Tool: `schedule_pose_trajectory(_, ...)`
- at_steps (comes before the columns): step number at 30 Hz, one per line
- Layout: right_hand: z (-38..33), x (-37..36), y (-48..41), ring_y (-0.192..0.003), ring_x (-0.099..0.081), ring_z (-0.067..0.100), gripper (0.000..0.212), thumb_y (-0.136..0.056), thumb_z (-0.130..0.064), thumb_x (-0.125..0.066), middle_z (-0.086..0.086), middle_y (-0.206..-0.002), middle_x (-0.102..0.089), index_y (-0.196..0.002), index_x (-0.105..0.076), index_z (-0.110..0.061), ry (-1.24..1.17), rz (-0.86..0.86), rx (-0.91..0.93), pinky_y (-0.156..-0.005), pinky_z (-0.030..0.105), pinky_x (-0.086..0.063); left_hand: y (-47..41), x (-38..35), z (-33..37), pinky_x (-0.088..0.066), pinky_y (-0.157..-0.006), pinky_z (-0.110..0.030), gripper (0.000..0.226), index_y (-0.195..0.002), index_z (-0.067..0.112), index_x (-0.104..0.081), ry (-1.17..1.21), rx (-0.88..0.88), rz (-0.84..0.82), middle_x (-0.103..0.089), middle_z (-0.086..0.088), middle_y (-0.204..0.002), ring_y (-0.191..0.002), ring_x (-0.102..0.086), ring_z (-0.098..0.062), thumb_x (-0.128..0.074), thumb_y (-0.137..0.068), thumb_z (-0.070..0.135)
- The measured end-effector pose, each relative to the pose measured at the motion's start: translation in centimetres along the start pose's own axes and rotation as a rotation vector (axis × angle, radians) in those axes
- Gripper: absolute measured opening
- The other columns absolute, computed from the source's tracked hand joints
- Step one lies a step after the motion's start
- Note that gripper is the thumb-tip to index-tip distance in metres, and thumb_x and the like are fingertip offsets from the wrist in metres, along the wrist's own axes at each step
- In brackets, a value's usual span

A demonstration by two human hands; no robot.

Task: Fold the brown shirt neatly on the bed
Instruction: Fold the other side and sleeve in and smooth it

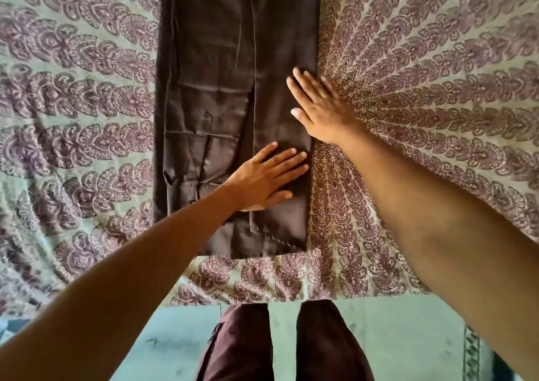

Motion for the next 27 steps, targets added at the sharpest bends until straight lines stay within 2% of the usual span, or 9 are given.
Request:
schedule_pose_trajectory(5,0.0,0.1,0.1,-0.145,-0.007,0.021,0.069,-0.087,-0.047,-0.004,0.006,-0.157,-0.005,-0.149,-0.007,-0.016,0.016,0.003,-0.028,-0.116,0.038,-0.004,5.9,-2.7,7.1,-0.008,-0.114,-0.047,0.056,-0.144,0.028,-0.029,0.019,-0.244,0.038,-0.024,0.001,-0.150,-0.137,-0.034,-0.020,-0.027,-0.092,0.051)
schedule_pose_trajectory(9,-0.4,0.5,0.0,-0.144,-0.013,0.023,0.068,-0.088,-0.045,-0.010,0.009,-0.157,-0.011,-0.148,-0.014,-0.014,-0.027,0.018,-0.035,-0.116,0.039,-0.008,6.4,-1.1,7.2,-0.010,-0.115,-0.044,0.057,-0.145,0.026,-0.024,0.063,-0.351,0.069,-0.020,-0.001,-0.153,-0.140,-0.025,-0.017,-0.028,-0.094,0.049)
schedule_pose_trajectory(11,-0.4,0.6,0.0,-0.144,-0.015,0.024,0.069,-0.087,-0.045,-0.014,0.010,-0.156,-0.013,-0.148,-0.017,-0.012,-0.046,0.020,-0.033,-0.116,0.039,-0.009,4.1,0.7,4.0,-0.015,-0.113,-0.045,0.060,-0.144,0.022,-0.027,0.025,-0.243,0.159,-0.025,-0.004,-0.152,-0.138,-0.028,-0.018,-0.027,-0.092,0.051)
schedule_pose_trajectory(14,-0.3,0.6,0.1,-0.143,-0.016,0.025,0.069,-0.086,-0.045,-0.017,0.010,-0.156,-0.014,-0.147,-0.020,-0.013,-0.073,0.018,-0.033,-0.115,0.039,-0.012,1.6,1.1,-1.4,-0.018,-0.111,-0.046,0.061,-0.144,0.016,-0.031,-0.014,-0.071,0.098,-0.034,-0.010,-0.149,-0.135,-0.037,-0.024,-0.027,-0.092,0.050)
schedule_pose_trajectory(19,-0.6,0.5,0.8,-0.141,-0.023,0.028,0.062,-0.090,-0.039,-0.026,0.012,-0.154,-0.022,-0.145,-0.028,-0.011,-0.142,0.058,-0.051,-0.114,0.044,-0.019,3.9,-1.2,1.5,-0.014,-0.112,-0.050,0.062,-0.145,0.023,-0.030,0.035,-0.185,0.029,-0.030,-0.006,-0.152,-0.139,-0.029,-0.022,-0.025,-0.092,0.056)
schedule_pose_trajectory(21,-1.1,0.5,1.2,-0.139,-0.028,0.030,0.058,-0.089,-0.035,-0.032,0.014,-0.151,-0.029,-0.142,-0.034,-0.009,-0.217,0.110,-0.088,-0.113,0.047,-0.022,4.8,-0.6,3.0,-0.016,-0.111,-0.047,0.056,-0.140,0.026,-0.039,0.102,-0.236,0.016,-0.037,-0.003,-0.149,-0.137,-0.033,-0.020,-0.025,-0.094,0.055)
schedule_pose_trajectory(24,-1.7,0.8,1.1,-0.135,-0.034,0.033,0.055,-0.089,-0.035,-0.037,0.015,-0.145,-0.038,-0.137,-0.042,-0.009,-0.332,0.200,-0.201,-0.110,0.051,-0.025,4.6,2.5,1.2,-0.041,-0.096,-0.036,0.041,-0.118,0.023,-0.062,0.338,-0.150,0.106,-0.067,0.000,-0.116,-0.106,-0.064,-0.018,-0.038,-0.091,0.044)
schedule_pose_trajectory(25,-1.8,1.1,1.0,-0.135,-0.035,0.034,0.055,-0.089,-0.036,-0.038,0.016,-0.144,-0.040,-0.137,-0.043,-0.009,-0.369,0.222,-0.239,-0.109,0.052,-0.025,4.5,3.7,-0.4,-0.050,-0.084,-0.033,0.036,-0.113,0.024,-0.064,0.457,-0.056,0.132,-0.071,0.002,-0.102,-0.092,-0.067,-0.019,-0.041,-0.090,0.041)
schedule_pose_trajectory(27,-2.1,2.6,-0.3,-0.134,-0.035,0.035,0.054,-0.090,-0.037,-0.037,0.016,-0.143,-0.041,-0.137,-0.044,-0.010,-0.418,0.277,-0.273,-0.109,0.053,-0.025,4.4,5.4,-5.6,-0.054,-0.071,-0.030,0.036,-0.113,0.029,-0.063,0.631,0.221,0.161,-0.071,0.004,-0.096,-0.083,-0.067,-0.018,-0.042,-0.088,0.044)
Point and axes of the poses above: each hand's wrist, its own y-axis away from the middle knuckle, its own x-axis out of the back of the hand, z = x × y, the point moved 8 cm from there along -y, towards the middle knuckle
